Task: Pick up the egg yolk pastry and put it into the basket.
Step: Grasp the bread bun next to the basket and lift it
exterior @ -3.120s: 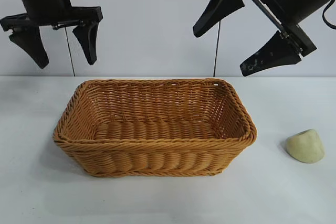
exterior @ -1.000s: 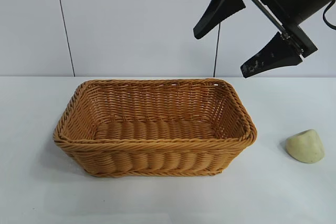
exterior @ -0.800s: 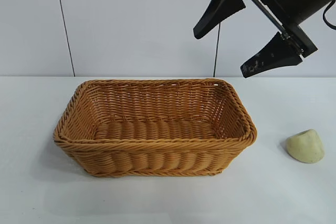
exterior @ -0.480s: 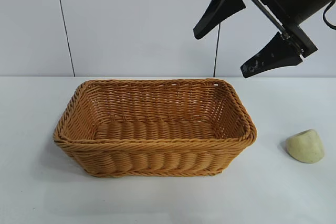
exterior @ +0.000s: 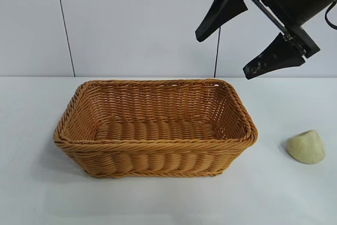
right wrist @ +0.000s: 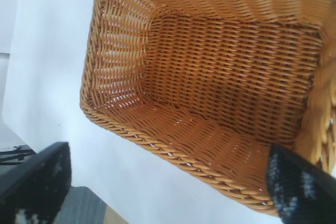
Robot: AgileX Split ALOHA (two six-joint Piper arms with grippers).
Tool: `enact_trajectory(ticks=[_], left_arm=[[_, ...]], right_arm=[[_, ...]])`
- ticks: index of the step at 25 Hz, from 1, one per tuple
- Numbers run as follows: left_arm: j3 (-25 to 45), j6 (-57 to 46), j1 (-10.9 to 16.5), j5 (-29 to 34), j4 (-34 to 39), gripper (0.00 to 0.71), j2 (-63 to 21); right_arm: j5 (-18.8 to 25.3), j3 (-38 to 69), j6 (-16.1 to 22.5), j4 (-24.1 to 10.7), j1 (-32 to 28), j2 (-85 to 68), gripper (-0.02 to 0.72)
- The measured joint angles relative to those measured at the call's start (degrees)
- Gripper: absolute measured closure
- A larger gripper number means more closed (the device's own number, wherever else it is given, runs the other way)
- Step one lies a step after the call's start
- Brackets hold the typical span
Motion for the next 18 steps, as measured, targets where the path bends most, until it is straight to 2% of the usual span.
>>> enact_trajectory(ticks=[2, 6, 10, 13, 18], left_arm=[[0.00, 0.00, 0.00, 0.00, 0.00, 0.016, 0.00], [0.00, 0.00, 0.00, 0.00, 0.00, 0.016, 0.00], [0.00, 0.00, 0.00, 0.00, 0.00, 0.016, 0.00], [0.00, 0.00, 0.00, 0.00, 0.00, 0.016, 0.00], [0.00, 0.00, 0.00, 0.00, 0.00, 0.016, 0.00]], right_arm=[[0.06, 0.00, 2.12, -5.62, 0.00, 0.00, 0.008], [0.59, 0.00, 9.09, -17.52, 0.00, -0.08, 0.008], [1.06, 0.00, 14.91, -27.17, -0.30, -0.21, 0.008], [1.74, 0.00, 17.66, -31.27, -2.89, -0.21, 0.008], [1.87, 0.00, 18.50, -32.26, -9.59, -0.08, 0.008]])
